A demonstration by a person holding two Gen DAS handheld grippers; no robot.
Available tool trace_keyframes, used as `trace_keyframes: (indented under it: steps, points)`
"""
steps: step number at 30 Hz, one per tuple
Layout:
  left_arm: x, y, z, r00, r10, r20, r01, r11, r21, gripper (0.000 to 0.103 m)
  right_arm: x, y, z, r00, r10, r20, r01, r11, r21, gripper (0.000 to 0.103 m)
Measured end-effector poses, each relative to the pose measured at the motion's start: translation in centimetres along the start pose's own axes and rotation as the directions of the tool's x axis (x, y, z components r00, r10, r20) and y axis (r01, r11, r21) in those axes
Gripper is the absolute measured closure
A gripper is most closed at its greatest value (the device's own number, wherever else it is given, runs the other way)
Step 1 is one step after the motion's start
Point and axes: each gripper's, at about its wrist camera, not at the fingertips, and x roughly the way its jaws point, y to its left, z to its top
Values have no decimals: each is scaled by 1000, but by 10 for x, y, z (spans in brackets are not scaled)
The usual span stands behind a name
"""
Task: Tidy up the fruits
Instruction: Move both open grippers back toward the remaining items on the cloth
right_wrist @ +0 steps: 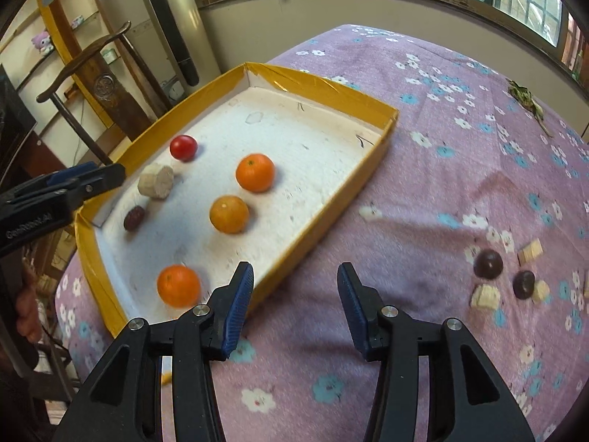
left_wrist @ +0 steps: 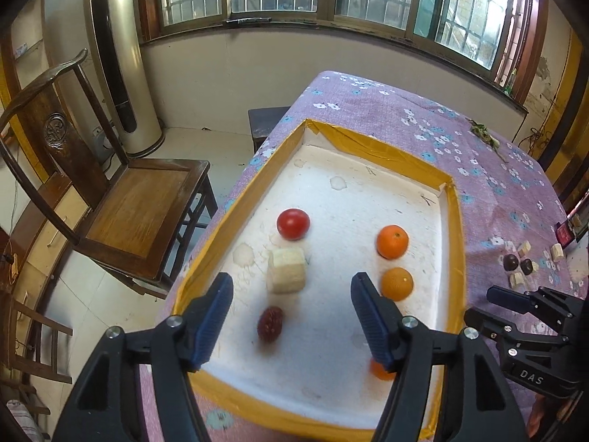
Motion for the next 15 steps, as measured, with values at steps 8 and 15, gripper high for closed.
trace_keyframes:
  steps: [8,15]
  points:
    - [-20,-28,-12,1000,6,16,-7,1000,20,23,-14,-30,-22,1000,-11,7,10,998,55,50]
    - [-22,-62,-14,999,-41,-1,41,998,53,22,-37,-74,-46,997,-54,51,46,988,148,46]
